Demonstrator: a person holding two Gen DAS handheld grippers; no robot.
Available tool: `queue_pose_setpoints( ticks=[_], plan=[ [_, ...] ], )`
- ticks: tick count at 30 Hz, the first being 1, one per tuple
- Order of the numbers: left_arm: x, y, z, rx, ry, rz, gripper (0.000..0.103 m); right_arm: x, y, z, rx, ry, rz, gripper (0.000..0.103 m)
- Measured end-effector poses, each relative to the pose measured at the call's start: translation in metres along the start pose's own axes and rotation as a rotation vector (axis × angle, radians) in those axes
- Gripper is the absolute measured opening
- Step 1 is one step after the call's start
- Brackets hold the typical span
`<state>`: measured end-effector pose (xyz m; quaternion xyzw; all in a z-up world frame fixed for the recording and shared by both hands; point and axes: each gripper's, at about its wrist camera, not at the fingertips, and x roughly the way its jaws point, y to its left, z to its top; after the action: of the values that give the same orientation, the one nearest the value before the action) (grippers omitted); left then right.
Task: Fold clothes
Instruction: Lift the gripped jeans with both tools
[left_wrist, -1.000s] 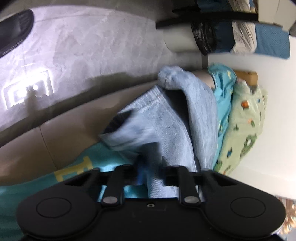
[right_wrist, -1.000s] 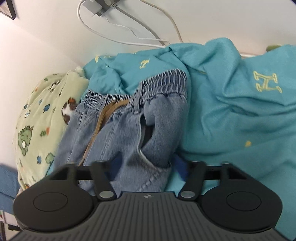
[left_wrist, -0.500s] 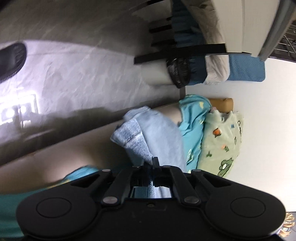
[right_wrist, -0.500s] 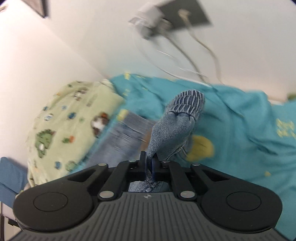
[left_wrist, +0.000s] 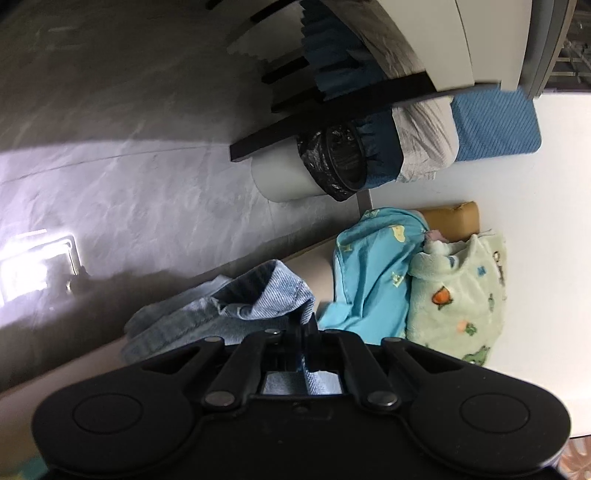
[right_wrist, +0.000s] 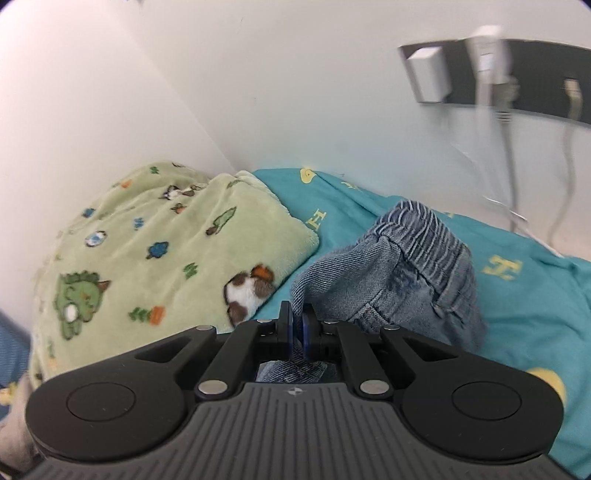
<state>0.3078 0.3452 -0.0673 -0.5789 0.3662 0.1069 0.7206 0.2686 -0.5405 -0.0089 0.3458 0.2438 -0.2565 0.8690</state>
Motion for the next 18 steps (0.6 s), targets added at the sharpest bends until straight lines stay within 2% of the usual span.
queue_pose_setpoints(
  ticks=[5, 8, 12, 15, 18],
  plan=[
    [0.064, -0.029, 0.008, 0.060, -0.023, 0.092, 0.001, 0.071, 0.020, -0.008, -0.078, -0.001, -0.053, 0.005],
    [0.103, -0.028, 0.013, 0.074, -0.015, 0.144, 0.001, 0.108, 0.021, -0.018, -0.102, 0.009, -0.065, 0.005],
    [0.133, -0.019, 0.016, 0.124, 0.013, 0.177, 0.002, 0.142, 0.015, -0.033, -0.142, 0.023, -0.063, 0.005],
    [0.137, -0.010, 0.016, 0.141, 0.033, 0.158, 0.007, 0.149, 0.008, -0.039, -0.146, 0.028, -0.041, 0.007],
    [0.127, -0.009, 0.015, 0.167, 0.033, 0.120, 0.024, 0.141, 0.009, -0.041, -0.179, 0.023, -0.024, 0.017]
  ],
)
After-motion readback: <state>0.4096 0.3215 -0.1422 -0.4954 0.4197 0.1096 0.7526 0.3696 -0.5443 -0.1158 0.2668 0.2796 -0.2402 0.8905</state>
